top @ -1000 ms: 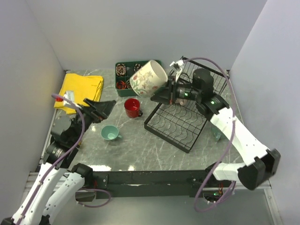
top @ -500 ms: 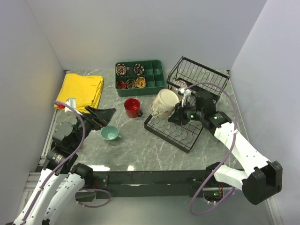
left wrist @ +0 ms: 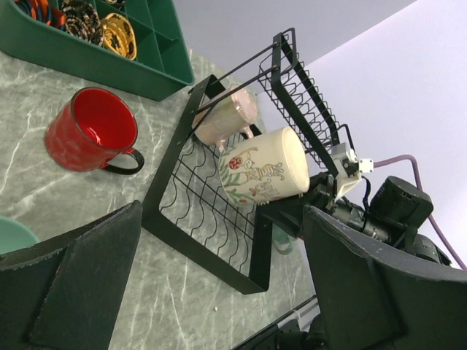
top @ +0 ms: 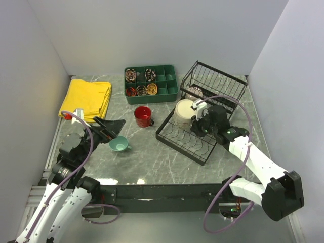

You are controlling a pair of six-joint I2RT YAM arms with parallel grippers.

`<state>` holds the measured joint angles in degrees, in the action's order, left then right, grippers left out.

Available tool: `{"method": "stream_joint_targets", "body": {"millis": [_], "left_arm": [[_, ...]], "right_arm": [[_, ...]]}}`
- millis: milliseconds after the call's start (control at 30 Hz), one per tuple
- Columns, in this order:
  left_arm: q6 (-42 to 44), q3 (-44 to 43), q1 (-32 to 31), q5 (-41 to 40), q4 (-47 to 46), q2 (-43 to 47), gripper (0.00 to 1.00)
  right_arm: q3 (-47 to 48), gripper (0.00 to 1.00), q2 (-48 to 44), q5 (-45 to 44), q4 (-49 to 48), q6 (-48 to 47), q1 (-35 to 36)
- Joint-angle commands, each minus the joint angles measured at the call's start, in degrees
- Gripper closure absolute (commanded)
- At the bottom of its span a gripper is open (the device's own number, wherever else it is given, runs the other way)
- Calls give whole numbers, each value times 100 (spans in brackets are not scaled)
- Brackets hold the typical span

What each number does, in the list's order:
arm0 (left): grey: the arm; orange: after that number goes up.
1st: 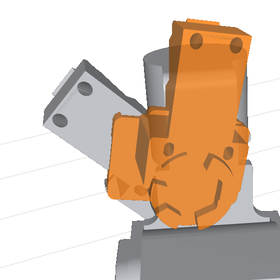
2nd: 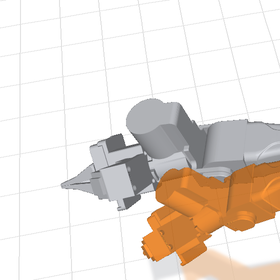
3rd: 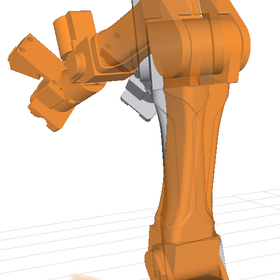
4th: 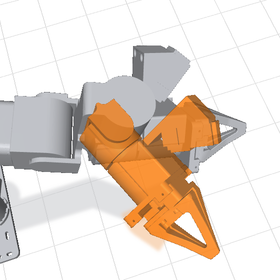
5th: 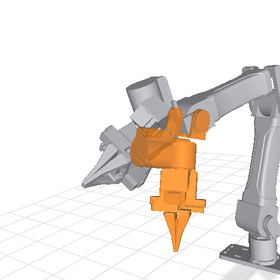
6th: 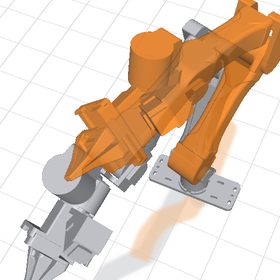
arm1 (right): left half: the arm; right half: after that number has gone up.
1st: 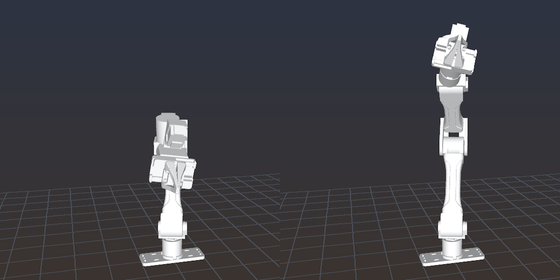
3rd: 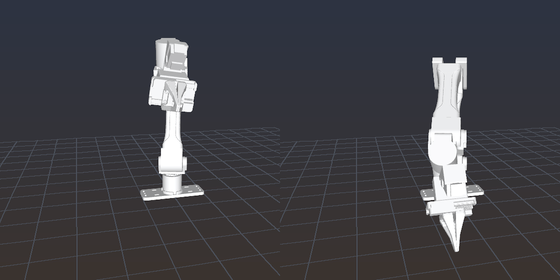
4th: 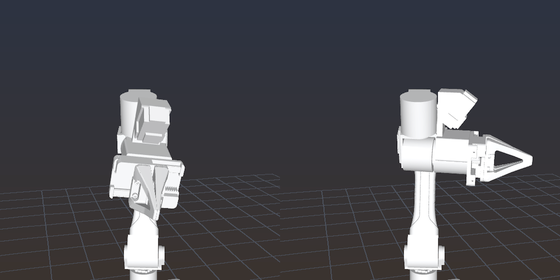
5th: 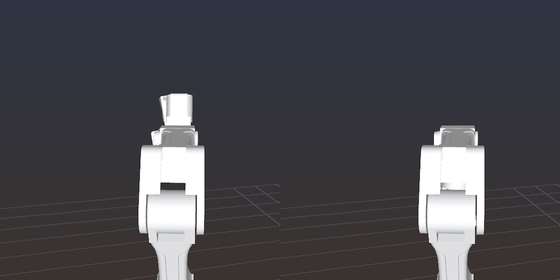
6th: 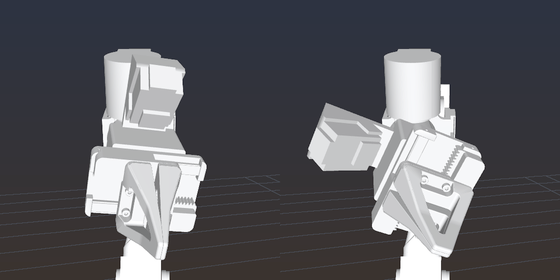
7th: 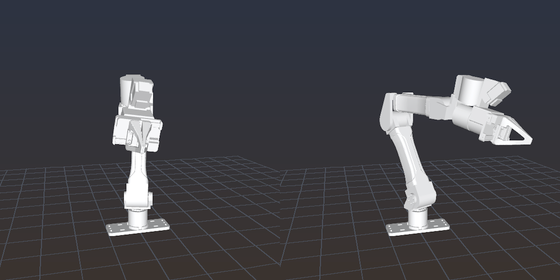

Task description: Load the cups into the dish rack

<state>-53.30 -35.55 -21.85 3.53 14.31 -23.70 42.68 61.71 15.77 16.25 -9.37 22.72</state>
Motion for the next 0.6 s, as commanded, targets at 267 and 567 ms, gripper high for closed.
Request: {"method": "stream_joint_targets", "body": {"millis": [267, 567], "left_arm": [[-75, 39, -21, -54, -139, 41, 4], [-111, 171, -21, -81, -121, 164, 4]], "right_arm": [[189, 100, 648, -1128, -1808, -355, 373], [30, 100, 1131, -1735, -2266, -470, 602]]}}
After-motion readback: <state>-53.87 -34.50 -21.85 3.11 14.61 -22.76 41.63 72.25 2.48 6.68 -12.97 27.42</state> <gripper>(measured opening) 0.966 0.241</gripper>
